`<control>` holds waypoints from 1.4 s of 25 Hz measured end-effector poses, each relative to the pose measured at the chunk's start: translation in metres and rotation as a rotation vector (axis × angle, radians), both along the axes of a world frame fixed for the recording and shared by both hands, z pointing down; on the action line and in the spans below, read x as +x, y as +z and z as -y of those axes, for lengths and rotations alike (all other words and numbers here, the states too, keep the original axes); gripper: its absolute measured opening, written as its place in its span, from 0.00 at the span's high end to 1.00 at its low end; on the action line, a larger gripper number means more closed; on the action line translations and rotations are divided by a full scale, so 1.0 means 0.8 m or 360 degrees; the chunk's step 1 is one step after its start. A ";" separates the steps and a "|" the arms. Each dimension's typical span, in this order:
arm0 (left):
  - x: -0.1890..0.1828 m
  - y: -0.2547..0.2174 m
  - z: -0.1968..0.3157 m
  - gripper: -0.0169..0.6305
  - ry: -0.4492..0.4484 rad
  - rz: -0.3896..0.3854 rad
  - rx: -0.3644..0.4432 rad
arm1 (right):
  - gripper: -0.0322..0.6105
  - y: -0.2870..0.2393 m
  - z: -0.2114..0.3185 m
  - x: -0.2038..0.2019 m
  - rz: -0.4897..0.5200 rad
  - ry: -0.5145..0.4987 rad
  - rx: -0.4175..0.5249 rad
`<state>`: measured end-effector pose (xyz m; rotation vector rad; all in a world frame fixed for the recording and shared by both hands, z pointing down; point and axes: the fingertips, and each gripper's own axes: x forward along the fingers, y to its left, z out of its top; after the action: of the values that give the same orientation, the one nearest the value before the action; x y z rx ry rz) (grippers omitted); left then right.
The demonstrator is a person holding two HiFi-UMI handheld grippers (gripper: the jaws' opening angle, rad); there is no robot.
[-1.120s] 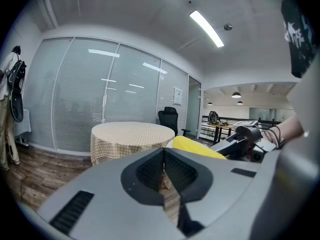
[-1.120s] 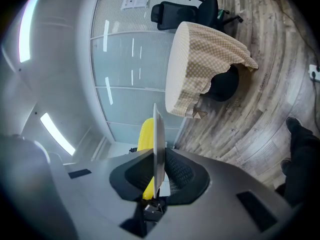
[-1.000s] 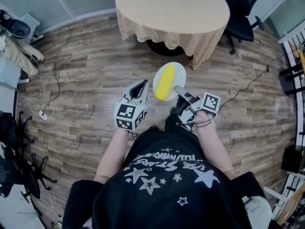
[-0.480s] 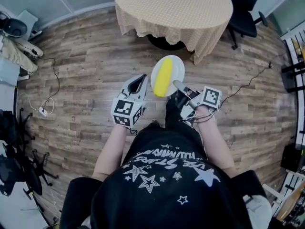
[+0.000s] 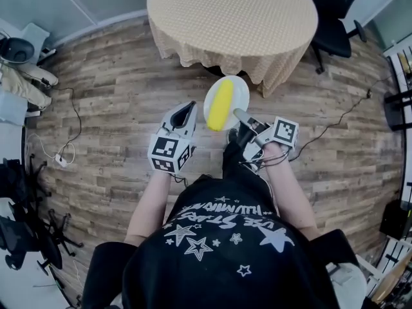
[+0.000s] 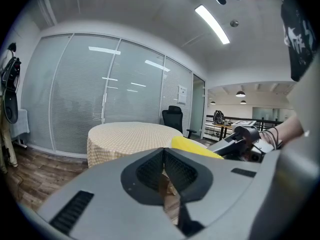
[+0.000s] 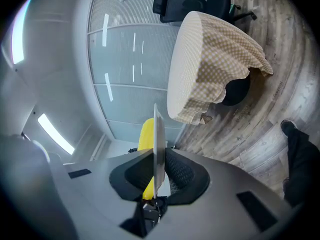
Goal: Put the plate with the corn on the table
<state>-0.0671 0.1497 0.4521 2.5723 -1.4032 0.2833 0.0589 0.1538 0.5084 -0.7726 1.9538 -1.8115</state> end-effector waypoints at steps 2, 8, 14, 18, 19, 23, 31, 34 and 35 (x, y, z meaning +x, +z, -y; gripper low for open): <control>0.006 -0.004 0.025 0.96 -0.0009 0.0001 0.0009 | 0.86 -0.003 0.029 0.007 0.0003 0.0000 0.0011; 0.008 -0.014 0.095 0.96 -0.0062 0.0013 0.0020 | 0.86 -0.010 0.109 0.018 0.0009 -0.0029 0.0038; 0.018 -0.019 0.154 0.96 -0.0119 0.0021 0.0002 | 0.86 -0.011 0.174 0.029 0.0026 -0.0075 -0.0002; 0.024 -0.014 0.189 0.96 -0.0158 0.0022 -0.0028 | 0.86 -0.003 0.211 0.032 0.0059 -0.0100 -0.0067; 0.026 -0.014 0.198 0.96 -0.0168 0.0023 -0.0032 | 0.86 -0.001 0.220 0.033 0.0059 -0.0112 -0.0082; 0.039 -0.014 0.233 0.96 -0.0202 0.0037 -0.0038 | 0.86 0.005 0.256 0.041 0.0079 -0.0149 -0.0123; 0.050 -0.006 0.290 0.96 -0.0310 0.0047 -0.0037 | 0.86 0.015 0.320 0.046 0.0126 -0.0253 -0.0138; 0.048 -0.005 0.300 0.96 -0.0369 0.0030 -0.0037 | 0.86 0.017 0.337 0.049 0.0105 -0.0286 -0.0132; 0.046 -0.005 0.301 0.96 -0.0384 0.0026 -0.0042 | 0.86 0.018 0.342 0.049 0.0087 -0.0293 -0.0124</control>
<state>-0.0302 -0.0912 0.4481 2.3530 -1.6832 0.2819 0.0982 -0.1197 0.5227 -0.5759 1.9855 -2.0031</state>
